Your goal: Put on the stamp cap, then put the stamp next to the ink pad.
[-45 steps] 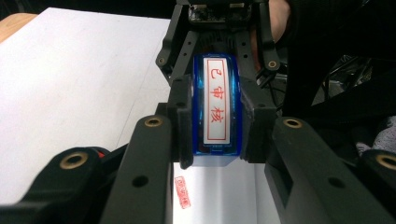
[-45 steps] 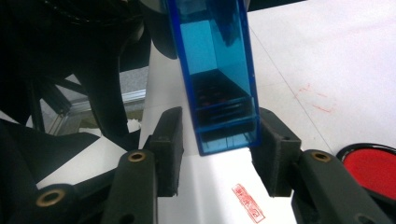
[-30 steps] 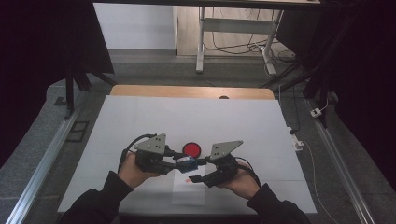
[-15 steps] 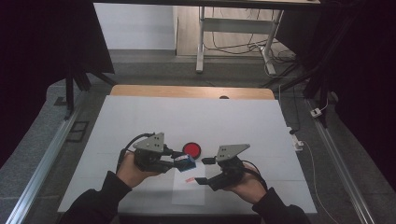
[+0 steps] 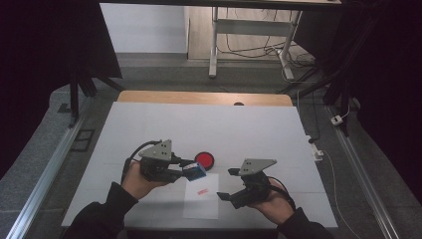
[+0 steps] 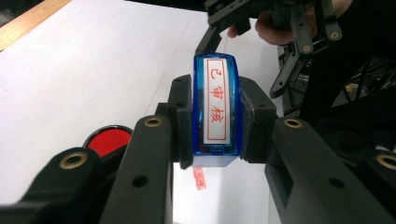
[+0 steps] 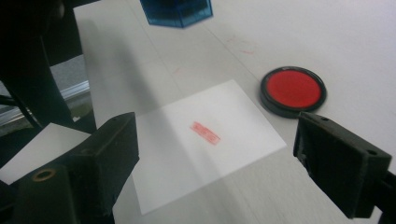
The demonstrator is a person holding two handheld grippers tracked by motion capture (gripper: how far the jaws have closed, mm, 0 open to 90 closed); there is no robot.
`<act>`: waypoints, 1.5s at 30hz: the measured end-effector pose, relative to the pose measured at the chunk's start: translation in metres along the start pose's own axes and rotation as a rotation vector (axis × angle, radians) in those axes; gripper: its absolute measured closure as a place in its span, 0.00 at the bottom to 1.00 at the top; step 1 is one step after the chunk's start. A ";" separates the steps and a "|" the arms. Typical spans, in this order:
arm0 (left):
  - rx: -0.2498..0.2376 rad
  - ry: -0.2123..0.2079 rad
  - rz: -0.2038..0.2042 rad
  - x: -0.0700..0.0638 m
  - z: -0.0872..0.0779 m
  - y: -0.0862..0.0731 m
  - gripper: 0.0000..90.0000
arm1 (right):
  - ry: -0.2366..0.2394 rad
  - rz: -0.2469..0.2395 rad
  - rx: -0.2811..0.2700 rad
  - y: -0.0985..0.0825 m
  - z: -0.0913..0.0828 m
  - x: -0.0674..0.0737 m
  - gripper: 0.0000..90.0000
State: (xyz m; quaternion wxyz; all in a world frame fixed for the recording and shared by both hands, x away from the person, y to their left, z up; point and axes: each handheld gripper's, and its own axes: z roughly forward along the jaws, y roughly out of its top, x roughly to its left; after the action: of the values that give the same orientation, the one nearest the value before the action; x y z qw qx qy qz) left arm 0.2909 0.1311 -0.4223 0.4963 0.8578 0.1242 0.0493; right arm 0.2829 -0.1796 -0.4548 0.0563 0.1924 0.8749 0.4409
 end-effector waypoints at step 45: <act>0.087 0.208 -0.152 0.035 -0.018 -0.031 0.77 | -0.325 0.155 0.044 -0.050 -0.063 -0.010 0.00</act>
State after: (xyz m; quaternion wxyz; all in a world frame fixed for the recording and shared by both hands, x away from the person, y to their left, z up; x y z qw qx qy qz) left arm 0.3155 0.1700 -0.4411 0.4453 0.8570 0.2416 0.0946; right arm 0.2610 -0.2578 -0.4575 0.1587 0.3292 0.8461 0.3879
